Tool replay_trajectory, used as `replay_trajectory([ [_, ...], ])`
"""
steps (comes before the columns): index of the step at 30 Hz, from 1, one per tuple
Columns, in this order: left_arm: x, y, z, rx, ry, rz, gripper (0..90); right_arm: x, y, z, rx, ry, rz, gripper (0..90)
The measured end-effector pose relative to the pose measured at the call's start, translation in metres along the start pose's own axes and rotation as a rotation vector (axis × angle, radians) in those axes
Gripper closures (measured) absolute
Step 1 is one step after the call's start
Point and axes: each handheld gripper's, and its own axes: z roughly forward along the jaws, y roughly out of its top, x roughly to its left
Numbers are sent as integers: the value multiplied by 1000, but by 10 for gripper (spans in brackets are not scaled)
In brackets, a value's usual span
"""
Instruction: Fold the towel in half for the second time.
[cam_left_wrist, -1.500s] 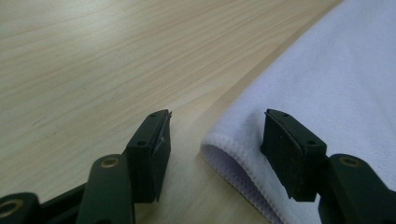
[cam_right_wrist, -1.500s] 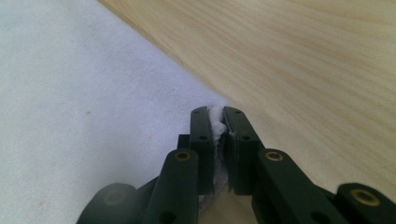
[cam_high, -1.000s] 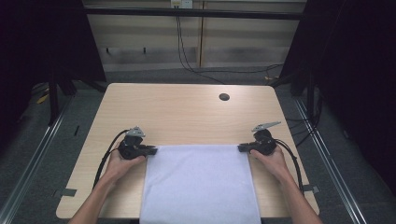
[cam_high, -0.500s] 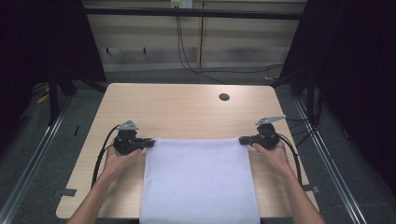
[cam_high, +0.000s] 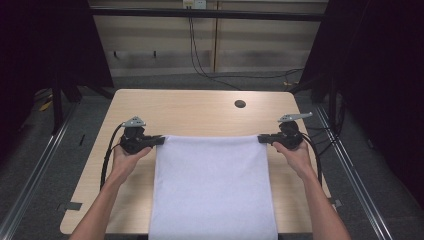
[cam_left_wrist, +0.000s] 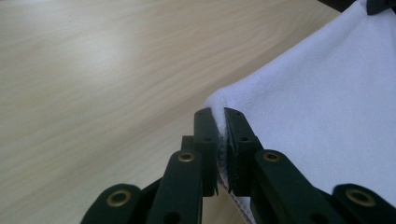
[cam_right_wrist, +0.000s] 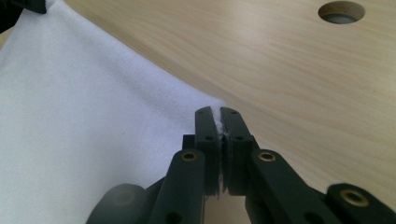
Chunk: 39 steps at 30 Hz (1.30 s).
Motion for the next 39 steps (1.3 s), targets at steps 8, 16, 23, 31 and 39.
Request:
replay_trajectory([
  [8,4,26,-4,-61,-4,-6,849,-8,25,-5,-35,-7,-3,868],
  [16,9,52,-13,-121,-19,-42,850,-16,45,-18,-80,0,17,872],
  [23,4,81,-18,-131,13,9,850,-21,61,-27,-147,-22,34,874],
  [31,-1,97,-27,-184,-5,27,850,-21,76,-48,-211,-65,22,875],
  [39,-8,96,-39,-216,-13,59,849,-10,81,-61,-216,-66,-26,875],
])
